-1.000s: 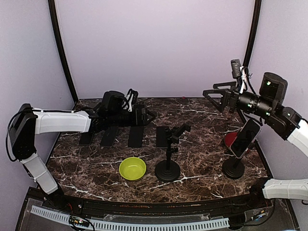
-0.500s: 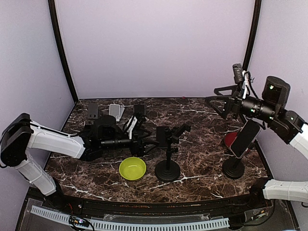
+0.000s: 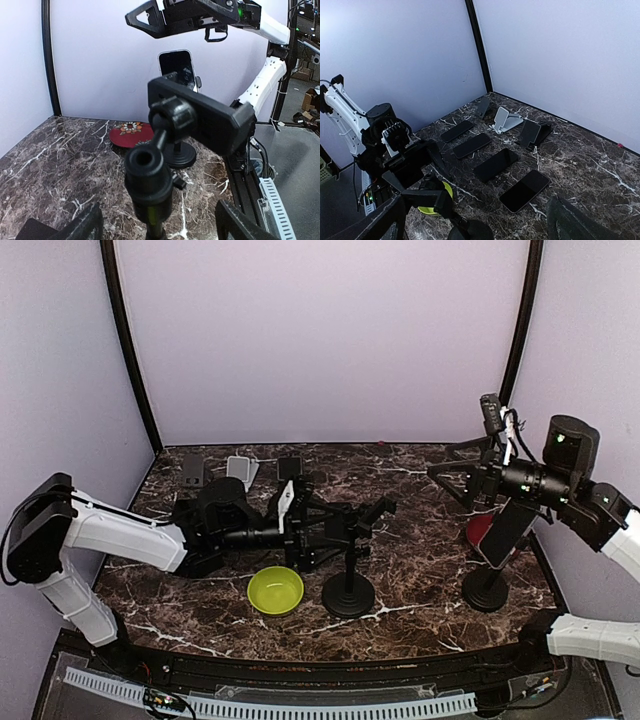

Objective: Remove the phone from the phone stand
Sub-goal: Pick up the phone stand from the center of the board.

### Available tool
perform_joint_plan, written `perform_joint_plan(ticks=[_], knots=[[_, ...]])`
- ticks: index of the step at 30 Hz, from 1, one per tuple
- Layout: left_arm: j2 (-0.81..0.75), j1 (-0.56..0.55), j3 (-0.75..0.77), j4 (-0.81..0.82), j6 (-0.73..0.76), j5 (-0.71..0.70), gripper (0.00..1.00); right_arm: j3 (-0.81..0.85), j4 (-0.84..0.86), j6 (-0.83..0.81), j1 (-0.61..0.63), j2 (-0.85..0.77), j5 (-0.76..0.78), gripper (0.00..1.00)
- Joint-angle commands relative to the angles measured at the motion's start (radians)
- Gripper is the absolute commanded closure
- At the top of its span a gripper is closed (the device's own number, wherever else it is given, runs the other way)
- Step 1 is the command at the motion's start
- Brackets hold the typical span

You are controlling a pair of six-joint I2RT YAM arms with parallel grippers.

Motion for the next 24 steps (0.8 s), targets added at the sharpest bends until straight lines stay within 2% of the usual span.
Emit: perform_joint_plan(ticks=[1,5,9,16,24], knots=[[0.036,-0.001,0.07,0.041,-0.024,0.024,0.21,-0.021,0.02,-0.009,-0.003,-0.026,-0.026,0.01],[0.088,-0.001,0.112,0.073,-0.064,0.052,0.23,-0.034,0.025,-0.008,-0.005,-0.038,-0.036,0.01],[0.131,-0.001,0.136,0.093,-0.071,0.083,0.31,-0.04,0.025,-0.008,-0.004,-0.047,-0.044,0.01],[0.162,-0.001,0.146,0.146,-0.101,0.119,0.55,-0.048,0.021,-0.013,-0.004,-0.057,-0.053,0.01],[0.143,-0.001,0.161,0.15,-0.114,0.14,0.76,-0.057,0.03,-0.022,-0.004,-0.052,-0.081,0.01]])
